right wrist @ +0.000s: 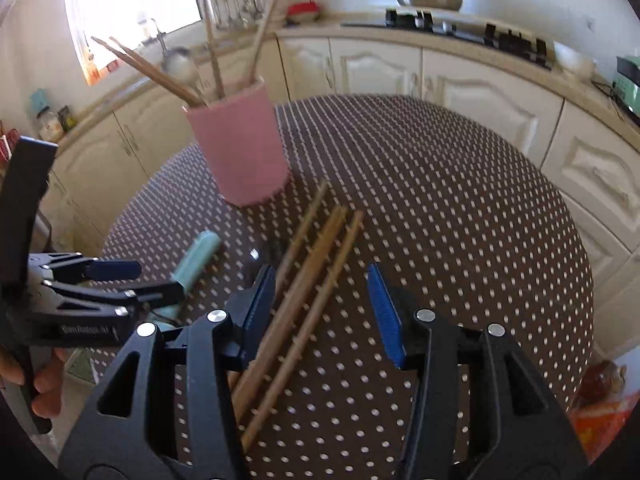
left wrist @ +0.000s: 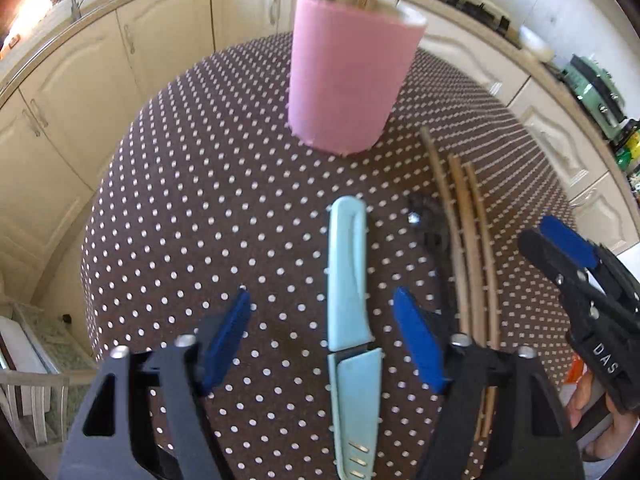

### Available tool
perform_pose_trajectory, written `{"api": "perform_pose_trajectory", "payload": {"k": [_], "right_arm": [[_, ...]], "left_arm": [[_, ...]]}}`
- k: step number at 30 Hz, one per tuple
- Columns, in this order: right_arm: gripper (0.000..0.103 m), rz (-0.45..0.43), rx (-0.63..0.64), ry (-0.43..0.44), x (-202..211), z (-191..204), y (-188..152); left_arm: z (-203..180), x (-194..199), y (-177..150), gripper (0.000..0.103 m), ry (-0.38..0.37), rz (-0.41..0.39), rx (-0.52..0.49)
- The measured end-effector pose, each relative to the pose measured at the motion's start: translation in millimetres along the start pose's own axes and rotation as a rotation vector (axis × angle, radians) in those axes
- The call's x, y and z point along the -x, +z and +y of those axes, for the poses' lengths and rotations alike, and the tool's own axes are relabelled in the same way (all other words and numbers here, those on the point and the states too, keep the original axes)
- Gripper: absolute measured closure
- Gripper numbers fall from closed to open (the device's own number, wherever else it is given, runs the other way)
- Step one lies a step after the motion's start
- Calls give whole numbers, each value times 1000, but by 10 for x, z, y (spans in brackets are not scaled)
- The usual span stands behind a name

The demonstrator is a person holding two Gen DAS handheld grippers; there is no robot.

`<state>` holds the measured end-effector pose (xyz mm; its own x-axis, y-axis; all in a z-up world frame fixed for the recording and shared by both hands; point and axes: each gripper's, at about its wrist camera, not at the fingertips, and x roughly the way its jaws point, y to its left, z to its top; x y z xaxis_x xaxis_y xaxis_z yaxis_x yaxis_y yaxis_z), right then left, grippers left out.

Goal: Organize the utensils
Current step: 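Close the left tool on the light blue knife while the right tool grasps a chopstick, then raise the knife and chopstick upright above the pink cup with both tools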

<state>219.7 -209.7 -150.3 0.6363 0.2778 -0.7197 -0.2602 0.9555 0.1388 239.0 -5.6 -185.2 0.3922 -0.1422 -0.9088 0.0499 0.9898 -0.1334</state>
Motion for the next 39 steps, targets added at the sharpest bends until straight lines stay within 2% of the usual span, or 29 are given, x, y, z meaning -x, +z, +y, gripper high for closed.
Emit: {"api": "perform_pose_trajectory", "payload": {"k": [4,9,13,15,19,23,26,32,39], "right_arm": [[55,86,9,-7,-146,-11,-52],[55,175,41,-19,-272,24,-75],[64,231,73,-27,-354,56,-73],[72,256,80,-19,-397,70,-27],[89,306,103,-1,-448,74,44],[92,334,111,19,-476,40,94],[96,332,101,40,-473,-23,155],[97,283,79,72,-346,-91,136],[97,109,25,180,105,-214,181]], "left_arm": [[-88,-107,22,40,37,-1,-25],[-223,-187,48,53,108,-12,-60],[-290,-198,80,61,114,-11,-69],[-353,-217,120,80,108,-9,-66],[-410,-244,169,83,93,-10,-55],[-345,-219,167,83,44,-23,-26],[-337,-153,165,83,2,-50,-11],[-331,54,123,83,-64,-148,-6],[-367,427,99,83,-105,-295,-6]]}}
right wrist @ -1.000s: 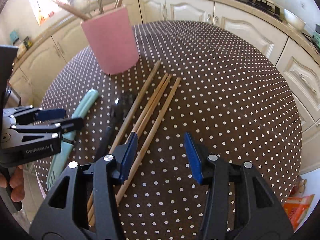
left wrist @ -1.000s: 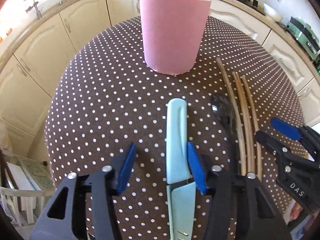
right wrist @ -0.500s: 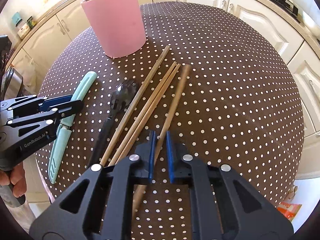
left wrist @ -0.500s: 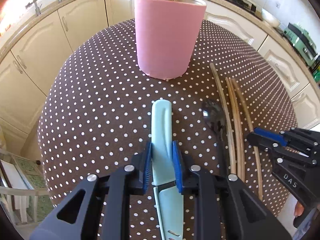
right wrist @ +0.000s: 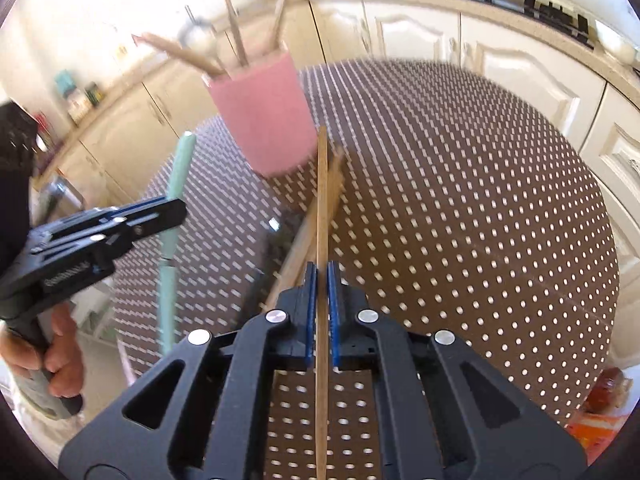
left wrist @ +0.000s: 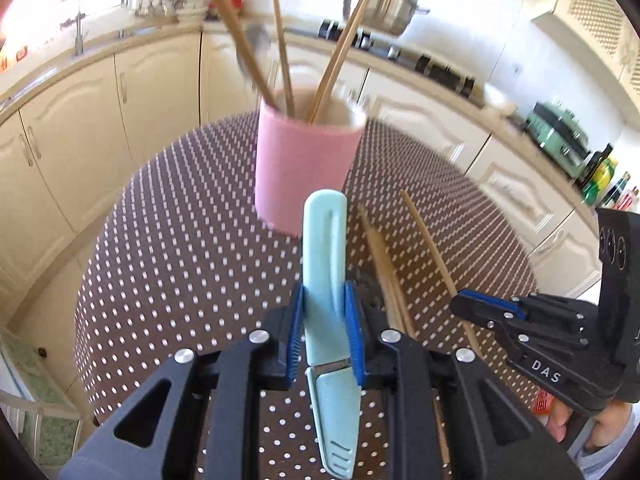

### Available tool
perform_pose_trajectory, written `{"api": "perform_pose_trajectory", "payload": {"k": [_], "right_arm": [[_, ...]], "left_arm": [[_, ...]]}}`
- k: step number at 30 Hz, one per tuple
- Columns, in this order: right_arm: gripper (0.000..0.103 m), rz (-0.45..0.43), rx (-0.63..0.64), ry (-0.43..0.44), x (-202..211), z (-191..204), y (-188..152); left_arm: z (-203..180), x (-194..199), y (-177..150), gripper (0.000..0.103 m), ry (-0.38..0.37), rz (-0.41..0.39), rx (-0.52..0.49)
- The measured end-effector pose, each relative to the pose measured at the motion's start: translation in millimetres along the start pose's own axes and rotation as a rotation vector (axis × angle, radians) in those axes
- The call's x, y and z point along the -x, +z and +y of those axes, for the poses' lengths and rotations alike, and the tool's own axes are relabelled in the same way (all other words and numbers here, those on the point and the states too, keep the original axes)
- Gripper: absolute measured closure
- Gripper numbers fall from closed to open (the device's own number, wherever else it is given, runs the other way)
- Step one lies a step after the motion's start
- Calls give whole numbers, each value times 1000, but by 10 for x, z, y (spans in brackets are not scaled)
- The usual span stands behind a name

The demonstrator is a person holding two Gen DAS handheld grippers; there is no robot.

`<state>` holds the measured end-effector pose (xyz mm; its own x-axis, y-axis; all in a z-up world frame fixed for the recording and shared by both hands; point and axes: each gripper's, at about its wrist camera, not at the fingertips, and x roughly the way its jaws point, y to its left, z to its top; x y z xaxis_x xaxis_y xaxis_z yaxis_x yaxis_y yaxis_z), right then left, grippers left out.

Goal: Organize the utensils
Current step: 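Raise the knife and chopstick upright above the pink cup with both tools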

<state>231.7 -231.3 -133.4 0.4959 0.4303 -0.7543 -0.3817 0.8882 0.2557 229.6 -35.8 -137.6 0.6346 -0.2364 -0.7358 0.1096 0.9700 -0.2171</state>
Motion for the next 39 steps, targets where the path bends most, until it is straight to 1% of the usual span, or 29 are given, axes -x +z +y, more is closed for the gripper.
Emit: {"api": "perform_pose_trajectory", "payload": {"k": [4,6,9,11,13,17,23,27,30,32,35,39], "right_arm": [[97,-128,-23,113,269,-23,25],[97,-171,-32,157,353,-27,42],[97,-246,-26,200,444,84,79],[97,-296,-23,214,472,169,119],[97,-342,-20,229,504,215,155],[97,-445,-8,228,538,349,295],[97,-584,-5,254,572,420,624],[97,-663,-2,241,528,419,845],[97,-711,-16,242,529,383,990],[97,-743,-20,246,521,357,1086],[97,-791,-22,234,509,359,1188],[97,-833,-45,229,405,312,1337]], "left_arm": [[107,298,48,83,-20,-101,-9],[112,409,51,83,-31,-141,-6],[71,581,57,83,-31,-195,-13],[62,682,90,83,-9,-228,-15],[45,790,122,83,-2,-268,-18],[-42,920,254,83,13,-319,-25],[-142,1110,537,83,22,-412,-28],[-220,1155,746,83,52,-484,-28],[-234,1175,884,83,52,-522,-16],[-258,1183,983,83,74,-552,-17],[-287,1132,1098,83,101,-568,-26],[-283,929,1245,83,113,-543,-40]]}}
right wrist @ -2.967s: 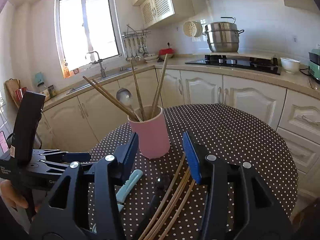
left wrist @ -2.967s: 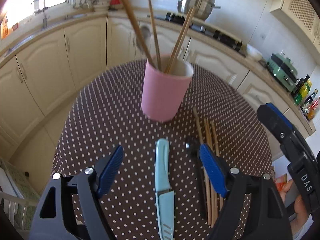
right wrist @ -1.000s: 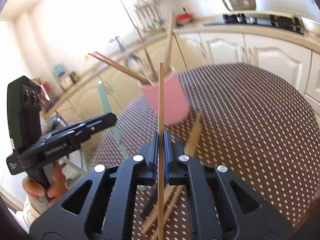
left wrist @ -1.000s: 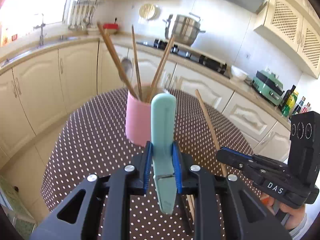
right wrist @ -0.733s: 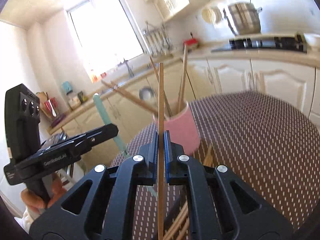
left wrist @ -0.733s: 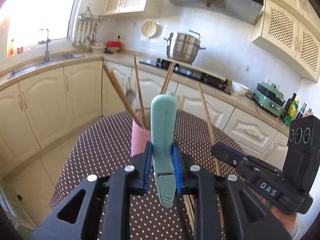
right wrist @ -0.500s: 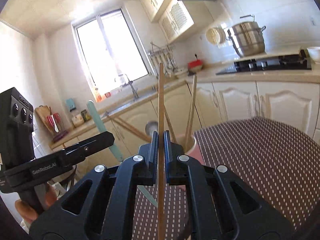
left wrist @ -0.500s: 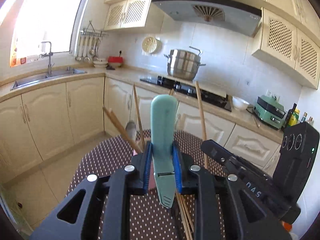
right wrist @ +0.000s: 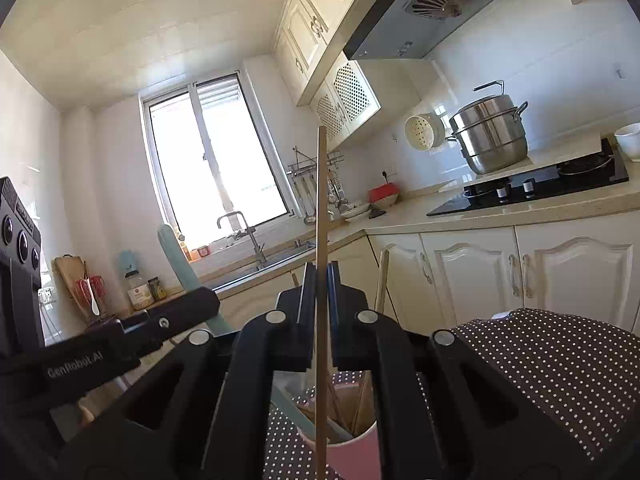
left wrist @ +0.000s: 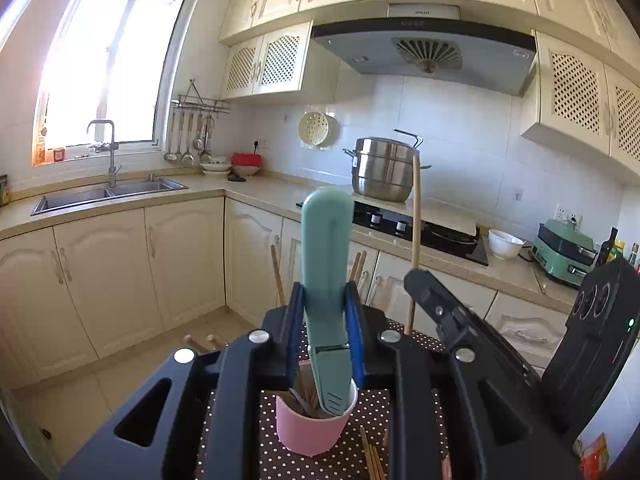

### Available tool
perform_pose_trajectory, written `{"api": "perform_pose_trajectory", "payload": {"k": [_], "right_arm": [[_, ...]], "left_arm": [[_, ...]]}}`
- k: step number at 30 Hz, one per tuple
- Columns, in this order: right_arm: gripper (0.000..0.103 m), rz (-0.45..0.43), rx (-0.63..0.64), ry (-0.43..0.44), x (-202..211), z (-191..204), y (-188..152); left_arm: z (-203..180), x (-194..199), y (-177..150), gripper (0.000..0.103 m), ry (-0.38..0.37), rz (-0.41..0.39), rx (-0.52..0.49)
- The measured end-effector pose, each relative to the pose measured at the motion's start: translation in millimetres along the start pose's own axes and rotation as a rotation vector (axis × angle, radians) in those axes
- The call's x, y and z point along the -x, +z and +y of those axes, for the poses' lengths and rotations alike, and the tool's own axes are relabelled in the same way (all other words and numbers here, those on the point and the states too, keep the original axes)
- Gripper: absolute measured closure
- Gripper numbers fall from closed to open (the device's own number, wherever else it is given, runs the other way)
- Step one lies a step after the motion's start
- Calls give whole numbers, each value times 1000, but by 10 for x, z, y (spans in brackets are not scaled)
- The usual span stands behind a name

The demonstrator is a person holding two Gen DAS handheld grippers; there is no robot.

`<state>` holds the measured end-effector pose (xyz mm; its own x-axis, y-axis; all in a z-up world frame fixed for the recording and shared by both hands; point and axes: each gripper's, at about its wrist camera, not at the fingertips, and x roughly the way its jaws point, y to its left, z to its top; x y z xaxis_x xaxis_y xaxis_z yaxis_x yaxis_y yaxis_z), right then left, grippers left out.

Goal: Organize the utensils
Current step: 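Raise the knife and chopstick upright above the pink cup with both tools, then lower the knife and chopstick into the pink cup and open both tools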

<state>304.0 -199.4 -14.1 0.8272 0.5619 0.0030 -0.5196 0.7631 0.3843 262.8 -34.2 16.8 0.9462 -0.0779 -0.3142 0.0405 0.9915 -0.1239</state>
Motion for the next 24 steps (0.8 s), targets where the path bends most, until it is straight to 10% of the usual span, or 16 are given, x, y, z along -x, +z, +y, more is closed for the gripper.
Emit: {"api": "perform_pose_trajectory", "payload": {"k": [14,24], "right_arm": [[97,-29,-14,-5,-410,-200,-203],[97,-19,2,-20,-468,-244,-294]], "left_arm": [[83,-499,-159,82,32,52,-26],[102,-384,-155,55,55,-6,-28]]}}
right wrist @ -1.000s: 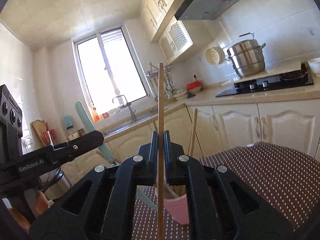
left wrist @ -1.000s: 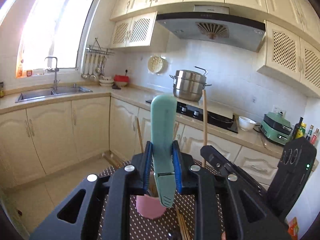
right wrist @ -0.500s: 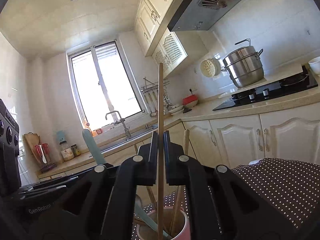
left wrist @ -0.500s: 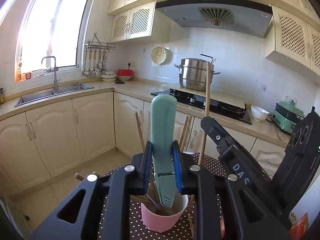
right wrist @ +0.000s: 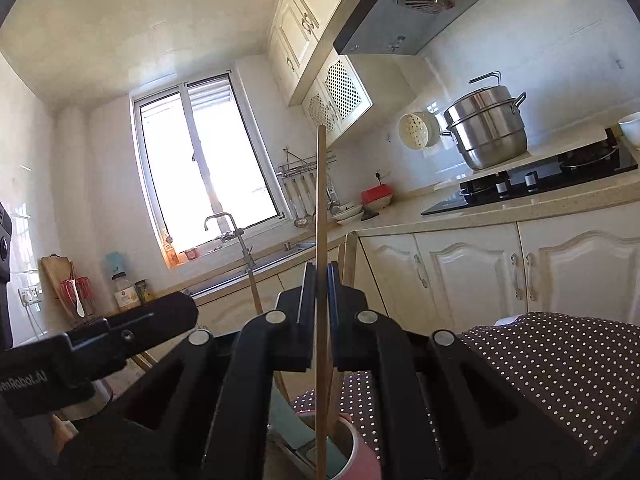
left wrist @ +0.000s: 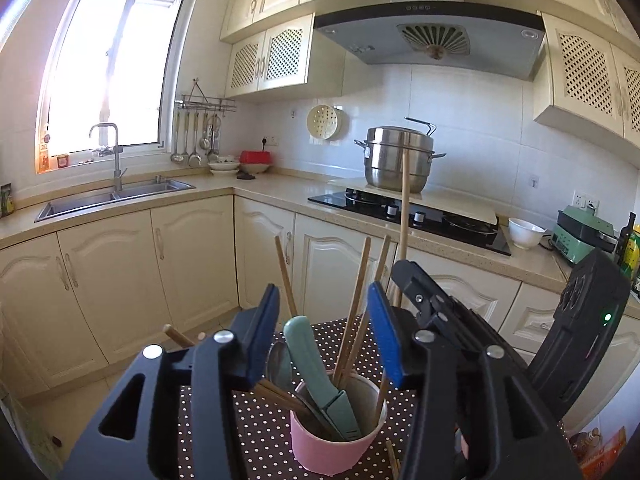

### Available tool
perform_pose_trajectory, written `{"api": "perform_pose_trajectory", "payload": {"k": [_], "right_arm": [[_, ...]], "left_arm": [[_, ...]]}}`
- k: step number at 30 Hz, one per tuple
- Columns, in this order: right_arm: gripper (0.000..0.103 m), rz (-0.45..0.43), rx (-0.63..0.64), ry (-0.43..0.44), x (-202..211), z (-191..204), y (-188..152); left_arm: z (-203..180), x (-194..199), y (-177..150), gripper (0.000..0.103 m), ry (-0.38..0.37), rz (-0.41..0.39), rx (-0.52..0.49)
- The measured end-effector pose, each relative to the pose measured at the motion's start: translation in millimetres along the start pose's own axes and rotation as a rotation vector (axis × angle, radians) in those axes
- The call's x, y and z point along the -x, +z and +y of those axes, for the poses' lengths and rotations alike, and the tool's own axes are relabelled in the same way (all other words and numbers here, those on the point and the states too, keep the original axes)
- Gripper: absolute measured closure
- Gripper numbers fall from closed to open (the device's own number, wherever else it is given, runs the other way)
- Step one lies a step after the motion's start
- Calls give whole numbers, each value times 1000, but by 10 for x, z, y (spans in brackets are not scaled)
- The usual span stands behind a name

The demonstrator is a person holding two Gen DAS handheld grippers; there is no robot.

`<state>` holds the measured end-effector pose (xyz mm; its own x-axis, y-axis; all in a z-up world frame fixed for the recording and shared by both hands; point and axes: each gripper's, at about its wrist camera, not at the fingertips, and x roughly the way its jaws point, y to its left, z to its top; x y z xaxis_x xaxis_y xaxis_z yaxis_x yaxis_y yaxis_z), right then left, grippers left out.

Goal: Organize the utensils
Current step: 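Lower the knife and chopstick into the pink cup and open both tools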

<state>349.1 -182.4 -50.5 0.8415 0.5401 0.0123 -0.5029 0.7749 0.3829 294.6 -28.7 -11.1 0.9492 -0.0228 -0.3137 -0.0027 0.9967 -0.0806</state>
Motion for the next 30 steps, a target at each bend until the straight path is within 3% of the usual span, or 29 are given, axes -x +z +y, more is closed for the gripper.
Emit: {"api": "perform_pose_trajectory", "payload": {"k": [8,19,30], "right_arm": [[97,37,47,-1,13,105,-96],[96,105,118,-18,241,291,-231],[96,168,158,-82,408,402,-347]], "left_arm": [[96,139,40,50,79,-47,9],[177,346,35,48,121,-61,15],[255,679,15,33,153,-95,7]]}}
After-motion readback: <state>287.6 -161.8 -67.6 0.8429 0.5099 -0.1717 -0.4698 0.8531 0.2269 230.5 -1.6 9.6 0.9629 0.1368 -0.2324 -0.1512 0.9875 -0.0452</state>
